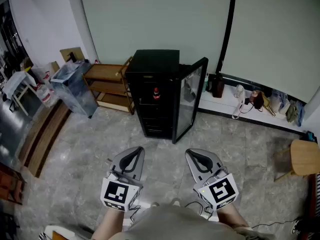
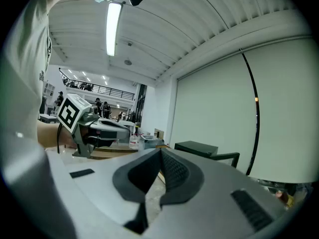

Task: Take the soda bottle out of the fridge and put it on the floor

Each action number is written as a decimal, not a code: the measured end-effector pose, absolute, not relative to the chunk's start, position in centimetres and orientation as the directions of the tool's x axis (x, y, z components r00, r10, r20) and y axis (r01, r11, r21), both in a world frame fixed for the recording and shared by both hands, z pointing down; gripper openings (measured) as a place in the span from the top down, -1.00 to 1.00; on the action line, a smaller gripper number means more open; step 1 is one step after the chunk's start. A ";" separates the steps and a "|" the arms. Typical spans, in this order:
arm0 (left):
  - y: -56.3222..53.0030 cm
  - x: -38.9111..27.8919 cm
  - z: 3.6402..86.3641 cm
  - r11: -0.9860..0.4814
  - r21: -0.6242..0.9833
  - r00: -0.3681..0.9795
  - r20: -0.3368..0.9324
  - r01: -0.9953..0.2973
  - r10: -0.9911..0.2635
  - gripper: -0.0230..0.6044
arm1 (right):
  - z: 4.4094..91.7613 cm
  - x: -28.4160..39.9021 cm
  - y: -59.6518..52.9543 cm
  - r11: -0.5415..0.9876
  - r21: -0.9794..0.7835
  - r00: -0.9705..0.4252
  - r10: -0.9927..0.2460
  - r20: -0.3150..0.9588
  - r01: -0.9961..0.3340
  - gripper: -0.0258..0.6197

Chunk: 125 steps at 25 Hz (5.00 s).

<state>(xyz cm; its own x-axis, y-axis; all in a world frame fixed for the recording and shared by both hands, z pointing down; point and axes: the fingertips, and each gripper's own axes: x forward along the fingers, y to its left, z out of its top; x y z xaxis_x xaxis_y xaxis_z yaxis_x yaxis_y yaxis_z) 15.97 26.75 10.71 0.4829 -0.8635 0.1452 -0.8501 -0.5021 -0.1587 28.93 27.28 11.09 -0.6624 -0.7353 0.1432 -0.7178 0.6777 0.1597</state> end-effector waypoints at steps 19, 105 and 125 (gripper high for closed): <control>25.3 20.1 11.6 -0.507 -0.139 0.486 0.161 -0.850 -0.859 0.90 | 12.9 33.0 25.8 0.679 0.145 -0.660 -0.733 0.163 -0.719 0.93; -25.5 2.0 26.5 -0.452 0.013 0.424 0.374 -0.892 -0.825 0.90 | 43.2 13.0 -34.7 0.674 0.119 -0.485 -0.631 0.606 -0.729 0.47; -26.3 2.4 30.4 -0.298 0.033 0.278 0.469 -0.954 -0.838 0.90 | 54.4 13.1 -41.4 0.703 0.141 -0.426 -0.565 0.707 -0.697 0.36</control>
<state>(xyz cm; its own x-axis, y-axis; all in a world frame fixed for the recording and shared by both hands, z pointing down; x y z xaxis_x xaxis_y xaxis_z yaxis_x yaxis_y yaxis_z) 2.38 -26.33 30.37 0.2779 -0.8381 0.4695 -0.9540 -0.2981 0.0325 13.09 -41.42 54.44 -0.4255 -0.5646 0.7073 -0.6975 0.7026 0.1412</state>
